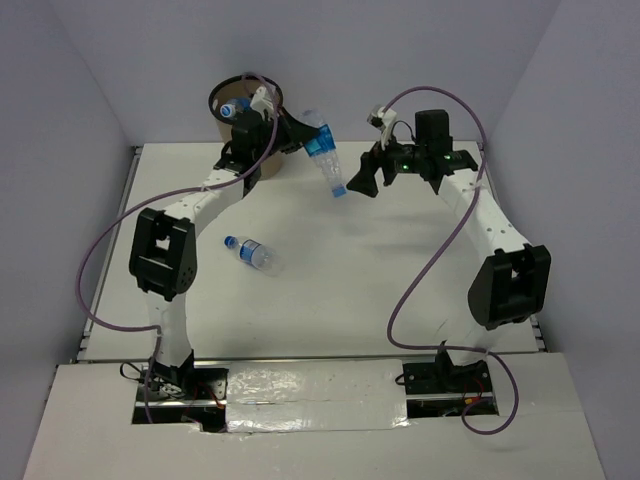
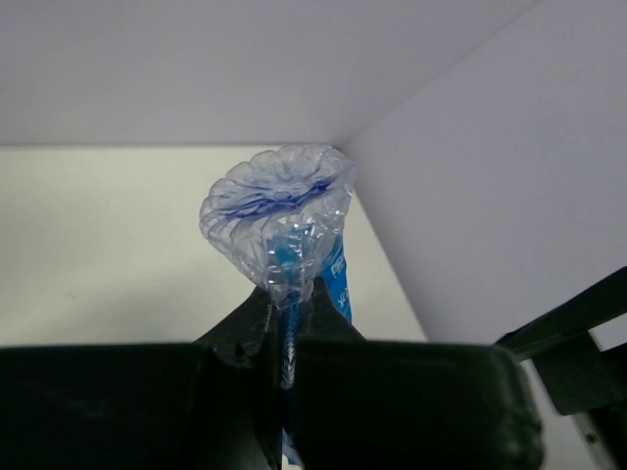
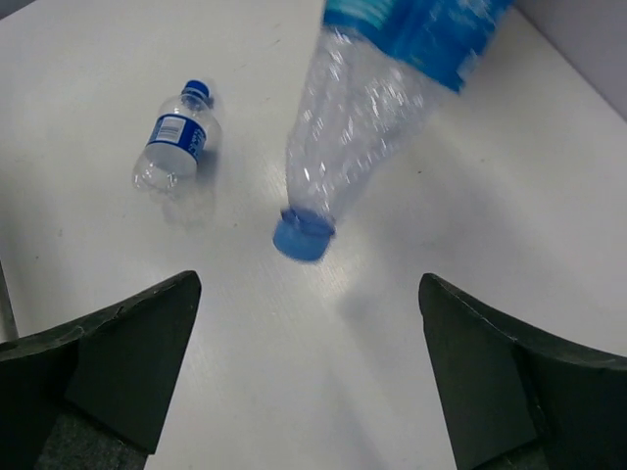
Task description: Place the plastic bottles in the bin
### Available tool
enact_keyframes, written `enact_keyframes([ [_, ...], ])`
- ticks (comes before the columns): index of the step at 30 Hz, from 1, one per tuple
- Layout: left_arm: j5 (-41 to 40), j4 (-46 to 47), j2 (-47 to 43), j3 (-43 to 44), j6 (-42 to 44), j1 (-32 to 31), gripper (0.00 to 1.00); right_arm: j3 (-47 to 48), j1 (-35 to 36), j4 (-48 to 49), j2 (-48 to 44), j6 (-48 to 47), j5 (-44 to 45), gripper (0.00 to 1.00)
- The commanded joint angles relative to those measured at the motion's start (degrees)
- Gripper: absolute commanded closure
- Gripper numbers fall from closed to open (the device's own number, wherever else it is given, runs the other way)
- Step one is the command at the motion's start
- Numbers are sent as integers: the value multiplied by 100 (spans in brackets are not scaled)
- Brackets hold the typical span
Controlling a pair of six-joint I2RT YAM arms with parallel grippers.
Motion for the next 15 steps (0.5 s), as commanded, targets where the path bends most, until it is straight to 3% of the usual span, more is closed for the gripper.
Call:
enact_keyframes([
  [1, -536, 77, -1087, 253, 1100, 236, 100, 9, -317, 178, -482, -192, -345, 0],
  [10, -2039, 858, -1985, 156, 1813, 921, 100, -571, -582, 99, -790, -895, -566, 0],
  [15, -3182, 1438, -1697, 445, 2621, 1054, 100, -607, -590, 55, -650, -966, -540, 0],
])
